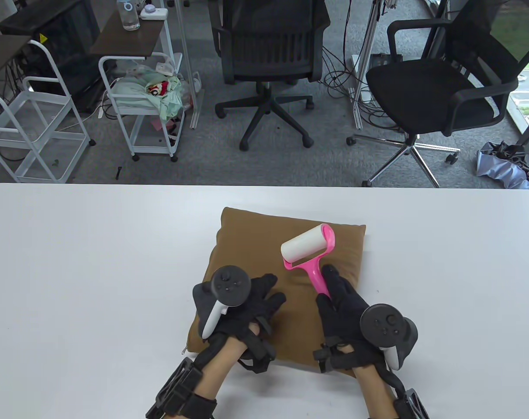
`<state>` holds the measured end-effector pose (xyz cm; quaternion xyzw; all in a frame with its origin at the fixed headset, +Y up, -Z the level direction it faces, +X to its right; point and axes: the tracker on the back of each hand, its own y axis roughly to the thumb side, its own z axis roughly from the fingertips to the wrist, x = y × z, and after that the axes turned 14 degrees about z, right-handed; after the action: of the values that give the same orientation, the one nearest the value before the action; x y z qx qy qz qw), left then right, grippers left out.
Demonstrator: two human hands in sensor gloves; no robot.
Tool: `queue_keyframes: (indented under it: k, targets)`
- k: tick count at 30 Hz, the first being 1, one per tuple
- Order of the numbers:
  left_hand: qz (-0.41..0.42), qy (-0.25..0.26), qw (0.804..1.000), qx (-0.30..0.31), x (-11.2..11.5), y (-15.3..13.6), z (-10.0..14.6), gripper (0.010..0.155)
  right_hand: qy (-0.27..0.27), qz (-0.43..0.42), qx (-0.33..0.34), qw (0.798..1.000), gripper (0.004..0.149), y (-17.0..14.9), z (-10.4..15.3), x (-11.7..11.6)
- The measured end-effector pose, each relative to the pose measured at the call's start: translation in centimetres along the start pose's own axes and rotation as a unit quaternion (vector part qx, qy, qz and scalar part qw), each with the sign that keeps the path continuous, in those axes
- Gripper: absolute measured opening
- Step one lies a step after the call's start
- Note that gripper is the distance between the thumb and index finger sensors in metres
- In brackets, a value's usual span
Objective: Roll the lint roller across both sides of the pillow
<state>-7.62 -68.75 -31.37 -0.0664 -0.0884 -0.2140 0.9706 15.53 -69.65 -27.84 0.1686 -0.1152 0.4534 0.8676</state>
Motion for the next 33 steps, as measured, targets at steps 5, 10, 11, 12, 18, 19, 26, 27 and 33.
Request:
queue_keyframes:
  k: [5,10,11,12,18,19,26,27,33]
  targets:
    - [0.137,0.012,0.988,-0.063,1.4,-0.6,-0.3,0.063,-0.011,0.025,0.026,0.999,0.063,1.1,0.7,-0.7]
    - [0.169,0.025,0.981,-0.088,0.9,-1.2,-0.2,0.059,0.004,0.014,0.035,0.999,0.065,1.6,0.8,-1.1]
    - [0.176,0.023,0.979,-0.099,0.8,-1.3,-0.1,0.062,0.008,0.013,0.038,0.999,0.065,1.7,0.8,-1.3]
    - [0.181,0.025,0.978,-0.104,0.8,-1.4,-0.1,0.062,0.010,0.013,0.041,0.999,0.066,1.8,0.9,-1.4]
    - [0.205,0.065,0.969,-0.119,-0.3,-2.0,-0.2,0.059,0.046,0.026,0.058,0.997,0.072,1.3,0.6,-1.4]
    - [0.200,0.072,0.970,-0.117,-0.6,-2.0,-0.2,0.059,0.047,0.044,0.060,0.996,0.072,0.9,0.4,-1.1]
    - [0.101,0.139,0.982,-0.077,-5.7,0.3,-0.5,0.058,0.134,0.182,-0.007,0.974,0.066,-3.5,-0.8,-1.4]
    - [0.089,0.142,0.983,-0.071,-6.1,0.7,-0.6,0.058,0.152,0.183,-0.012,0.971,0.067,-3.8,-0.8,-1.7]
    - [-0.003,0.175,0.983,-0.047,-8.5,3.2,-2.4,0.059,0.191,0.217,-0.011,0.957,0.067,-3.8,-0.6,-3.6]
